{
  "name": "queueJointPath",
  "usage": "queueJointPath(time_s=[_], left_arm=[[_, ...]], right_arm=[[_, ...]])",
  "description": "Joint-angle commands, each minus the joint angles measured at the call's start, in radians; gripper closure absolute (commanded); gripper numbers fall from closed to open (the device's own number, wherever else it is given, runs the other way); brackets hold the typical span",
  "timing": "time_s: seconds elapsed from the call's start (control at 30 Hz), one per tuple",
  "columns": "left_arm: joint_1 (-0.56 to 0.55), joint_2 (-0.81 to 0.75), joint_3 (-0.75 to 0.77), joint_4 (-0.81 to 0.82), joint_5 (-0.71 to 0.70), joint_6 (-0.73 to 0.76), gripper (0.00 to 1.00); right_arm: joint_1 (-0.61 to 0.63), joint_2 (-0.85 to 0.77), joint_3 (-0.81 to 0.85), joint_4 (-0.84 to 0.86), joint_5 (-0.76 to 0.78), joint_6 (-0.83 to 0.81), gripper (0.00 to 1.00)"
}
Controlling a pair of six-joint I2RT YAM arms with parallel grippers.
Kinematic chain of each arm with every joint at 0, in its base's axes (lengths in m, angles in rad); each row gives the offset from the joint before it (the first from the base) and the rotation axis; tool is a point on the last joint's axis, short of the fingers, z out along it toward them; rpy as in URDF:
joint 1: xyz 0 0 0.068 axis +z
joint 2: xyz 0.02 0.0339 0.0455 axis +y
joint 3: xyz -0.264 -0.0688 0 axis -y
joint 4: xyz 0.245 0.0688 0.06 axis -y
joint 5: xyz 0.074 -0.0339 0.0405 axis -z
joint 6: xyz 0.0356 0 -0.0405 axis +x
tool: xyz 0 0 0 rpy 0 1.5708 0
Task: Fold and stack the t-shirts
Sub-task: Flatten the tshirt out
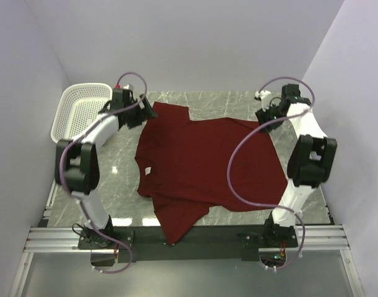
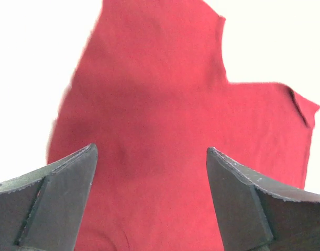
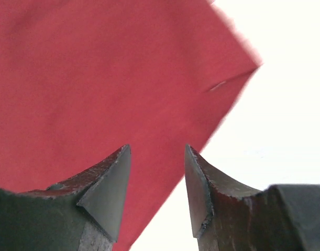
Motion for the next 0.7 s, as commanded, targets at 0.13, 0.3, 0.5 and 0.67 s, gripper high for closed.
queueJointPath(time_s=[0.13, 0.3, 0.5, 0.67], left_arm=[[0.043, 0.365, 0.442, -0.071, 0.104, 0.103, 0.14], [0.044, 0.453, 0.534, -0.074, 0.096, 0.106, 0.14], [0.050, 0.439, 0.496, -0.055, 0.096, 0.115, 0.14], [0.053, 0.434, 0.474, -0.055, 0.102, 0.126, 0.14]], right_arm=[[0.016, 0.236, 0.264, 0.068, 0.138, 0.053, 0.48], [0.046, 0.344, 0.376, 0.068, 0.199, 0.024, 0.50], [0.088, 0.410, 0.421, 0.050, 0.221, 0.005, 0.52], [0.109, 0.431, 0.410, 0.048, 0.247, 0.002, 0.52]])
